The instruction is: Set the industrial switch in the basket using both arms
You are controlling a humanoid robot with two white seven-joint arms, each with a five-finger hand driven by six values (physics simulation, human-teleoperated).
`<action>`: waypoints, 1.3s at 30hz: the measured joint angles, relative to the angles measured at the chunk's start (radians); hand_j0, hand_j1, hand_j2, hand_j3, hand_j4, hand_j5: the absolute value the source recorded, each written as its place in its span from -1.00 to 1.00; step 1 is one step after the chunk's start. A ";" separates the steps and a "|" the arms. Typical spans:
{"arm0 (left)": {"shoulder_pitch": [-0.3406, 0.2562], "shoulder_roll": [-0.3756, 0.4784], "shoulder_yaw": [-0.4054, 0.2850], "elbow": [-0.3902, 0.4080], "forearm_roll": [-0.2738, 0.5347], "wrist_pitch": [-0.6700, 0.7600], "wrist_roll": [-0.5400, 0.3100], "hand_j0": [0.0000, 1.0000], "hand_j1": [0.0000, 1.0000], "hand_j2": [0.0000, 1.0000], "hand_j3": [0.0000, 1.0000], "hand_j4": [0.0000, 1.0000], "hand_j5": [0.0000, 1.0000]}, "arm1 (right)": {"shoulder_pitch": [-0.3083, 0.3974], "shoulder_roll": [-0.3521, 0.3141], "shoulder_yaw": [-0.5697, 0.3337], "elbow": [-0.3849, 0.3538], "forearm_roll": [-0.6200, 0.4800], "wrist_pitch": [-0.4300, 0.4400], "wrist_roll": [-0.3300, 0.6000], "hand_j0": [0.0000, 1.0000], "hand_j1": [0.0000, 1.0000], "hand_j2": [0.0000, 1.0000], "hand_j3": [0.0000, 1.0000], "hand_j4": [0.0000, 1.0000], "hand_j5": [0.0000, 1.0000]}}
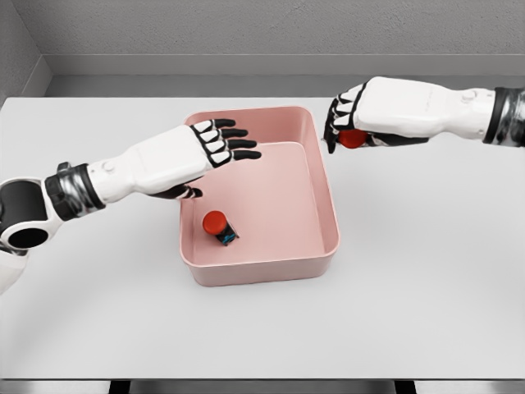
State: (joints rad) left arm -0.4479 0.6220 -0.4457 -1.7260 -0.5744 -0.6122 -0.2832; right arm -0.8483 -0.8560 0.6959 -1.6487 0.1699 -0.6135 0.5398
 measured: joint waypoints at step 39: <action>0.064 0.257 0.029 -0.001 0.133 0.000 -0.004 1.00 1.00 1.00 1.00 1.00 1.00 | 0.025 0.013 0.008 0.100 -0.020 0.058 -0.002 1.00 1.00 1.00 1.00 1.00 1.00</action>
State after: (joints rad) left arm -0.3835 0.8787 -0.4167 -1.7271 -0.4410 -0.6123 -0.2874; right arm -0.8237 -0.8429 0.7043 -1.5486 0.1500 -0.5551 0.5380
